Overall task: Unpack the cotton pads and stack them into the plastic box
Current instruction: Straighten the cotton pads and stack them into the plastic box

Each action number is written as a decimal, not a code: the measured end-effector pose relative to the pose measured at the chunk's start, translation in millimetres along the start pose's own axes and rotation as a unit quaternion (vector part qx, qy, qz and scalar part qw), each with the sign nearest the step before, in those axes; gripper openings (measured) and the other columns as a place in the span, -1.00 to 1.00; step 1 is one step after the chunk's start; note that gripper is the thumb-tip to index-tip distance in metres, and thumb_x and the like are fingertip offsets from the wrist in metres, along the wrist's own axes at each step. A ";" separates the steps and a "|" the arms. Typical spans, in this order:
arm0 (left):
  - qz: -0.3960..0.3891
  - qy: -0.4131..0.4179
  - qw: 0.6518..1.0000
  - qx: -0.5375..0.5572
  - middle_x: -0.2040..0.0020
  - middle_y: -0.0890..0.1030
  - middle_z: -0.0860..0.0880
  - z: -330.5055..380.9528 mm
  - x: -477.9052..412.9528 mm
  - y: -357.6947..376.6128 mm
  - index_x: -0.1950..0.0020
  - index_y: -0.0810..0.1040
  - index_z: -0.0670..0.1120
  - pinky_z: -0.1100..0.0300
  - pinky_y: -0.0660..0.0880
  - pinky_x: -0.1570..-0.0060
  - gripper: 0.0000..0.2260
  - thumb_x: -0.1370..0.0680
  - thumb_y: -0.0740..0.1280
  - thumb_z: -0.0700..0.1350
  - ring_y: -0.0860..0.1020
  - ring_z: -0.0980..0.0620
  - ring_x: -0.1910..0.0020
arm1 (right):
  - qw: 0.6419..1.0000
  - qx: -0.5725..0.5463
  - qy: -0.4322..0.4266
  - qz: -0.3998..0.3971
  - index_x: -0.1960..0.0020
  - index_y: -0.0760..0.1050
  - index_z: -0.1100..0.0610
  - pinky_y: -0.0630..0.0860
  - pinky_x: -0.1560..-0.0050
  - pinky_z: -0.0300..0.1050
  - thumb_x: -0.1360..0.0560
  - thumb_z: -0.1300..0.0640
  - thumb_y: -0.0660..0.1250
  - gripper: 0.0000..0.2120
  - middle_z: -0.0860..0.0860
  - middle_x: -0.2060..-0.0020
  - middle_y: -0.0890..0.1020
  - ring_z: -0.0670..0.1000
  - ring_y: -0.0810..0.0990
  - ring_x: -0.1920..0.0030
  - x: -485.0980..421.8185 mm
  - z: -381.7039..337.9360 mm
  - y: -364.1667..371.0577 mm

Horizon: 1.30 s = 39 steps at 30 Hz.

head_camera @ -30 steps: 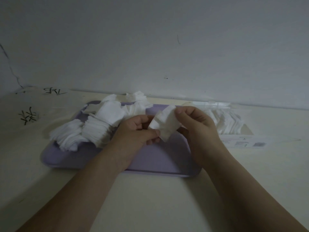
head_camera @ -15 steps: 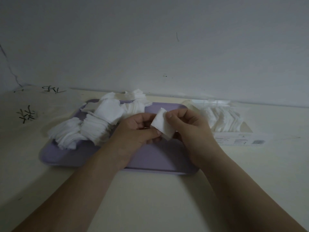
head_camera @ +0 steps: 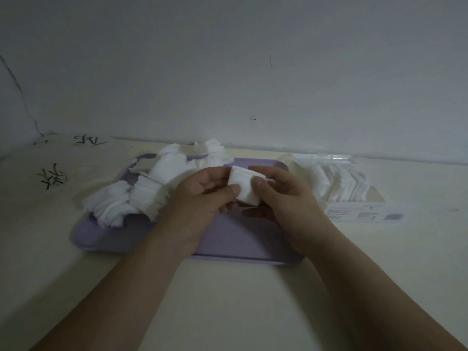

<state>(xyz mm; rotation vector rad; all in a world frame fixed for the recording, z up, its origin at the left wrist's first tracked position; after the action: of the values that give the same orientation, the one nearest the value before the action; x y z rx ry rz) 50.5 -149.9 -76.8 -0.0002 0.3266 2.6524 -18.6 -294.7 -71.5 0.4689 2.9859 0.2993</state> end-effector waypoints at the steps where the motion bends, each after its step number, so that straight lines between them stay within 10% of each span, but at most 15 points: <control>1: 0.010 0.009 0.999 -0.033 -0.09 0.75 -0.17 3.5 1.8 -1.6 -0.24 0.65 -0.18 0.14 0.61 0.06 -0.74 -0.56 0.44 -0.34 0.69 -0.07 -0.01 | 1.000 0.006 -0.001 0.003 -0.26 0.61 0.18 0.73 0.06 0.07 -0.66 0.23 0.35 -0.81 0.25 -0.02 0.73 0.12 0.74 0.07 0.8 0.1 0.4; 8: 0.049 0.129 0.942 -0.307 0.10 0.74 0.04 35.0 13.5 -1.6 -0.08 0.68 -0.04 0.18 0.62 0.05 -0.86 -0.55 0.49 -0.21 0.70 0.10 0.12 | 0.996 0.086 -0.031 0.004 -0.15 0.61 0.12 0.70 0.12 -0.08 -0.58 0.36 0.44 -0.78 0.20 0.01 0.75 0.12 0.77 0.11 8.6 -9.9 11.3; 13: 0.134 0.276 0.804 -0.509 -0.15 0.67 0.02 98.7 37.2 -17.3 -0.14 0.68 -0.03 0.16 0.48 -0.18 -0.77 -0.49 0.40 -0.09 0.60 -0.04 -0.16 | 0.994 0.103 -0.027 0.027 -0.17 0.64 0.14 0.67 0.06 0.01 -0.58 0.31 0.45 -0.81 0.14 0.06 0.75 0.05 0.72 0.14 10.7 -3.5 17.0; 17: 0.197 0.074 0.717 -0.665 -0.57 0.34 -0.02 98.5 31.8 -78.5 -0.48 0.42 0.09 -0.23 0.18 -0.51 -0.42 -0.51 0.30 0.28 0.20 -0.18 -0.59 | 0.979 0.192 -0.030 0.054 -0.01 0.67 0.01 0.60 0.02 -0.05 -0.52 0.21 0.51 -0.87 -0.03 0.11 0.76 -0.02 0.68 0.13 6.3 5.1 31.4; 21: 0.158 -0.072 0.747 -0.641 -0.55 0.34 -0.06 54.7 35.1 -109.8 -0.51 0.31 0.13 -0.27 0.28 -0.44 -0.27 -0.44 0.23 0.47 0.25 -0.23 -0.54 | 0.968 0.244 -0.016 0.058 0.02 0.65 -0.01 0.59 0.04 -0.08 -0.52 0.18 0.50 -0.89 -0.05 0.14 0.73 -0.01 0.66 0.14 -0.4 6.6 37.4; 33: 0.084 0.037 0.788 -0.609 -0.42 0.50 0.01 24.3 0.9 -16.1 -0.32 0.40 0.12 -0.23 0.41 -0.38 -0.39 -0.31 0.34 0.28 0.42 -0.19 -0.46 | 0.950 0.211 -0.132 0.189 -0.14 0.59 -0.01 0.70 0.18 0.13 -0.57 0.18 0.36 -0.82 0.08 0.17 0.72 0.09 0.73 0.19 5.9 -34.1 -13.9; 39: 0.012 0.047 0.937 -0.346 -0.60 0.32 0.11 22.2 6.1 9.4 -0.61 0.30 0.09 0.08 0.27 -0.55 -0.33 -0.51 0.38 0.11 0.29 0.12 -0.56 | 0.944 0.181 -0.200 0.192 -0.21 0.58 -0.02 0.68 0.15 0.18 -0.57 0.13 0.38 -0.77 0.04 0.21 0.70 0.12 0.71 0.20 20.9 -59.7 -5.7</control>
<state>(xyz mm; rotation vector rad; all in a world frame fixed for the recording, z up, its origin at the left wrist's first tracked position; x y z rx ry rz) 42.0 -150.2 -53.4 -0.3487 -0.5903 2.6500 -48.0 -304.0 -16.1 1.0160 2.5293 -0.2946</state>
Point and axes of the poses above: each hand's wrist, its own x-axis away from the middle knuckle, its own y-axis out of the palm, z = x × y, the point moved 10 cm from there along -x, towards the middle knuckle
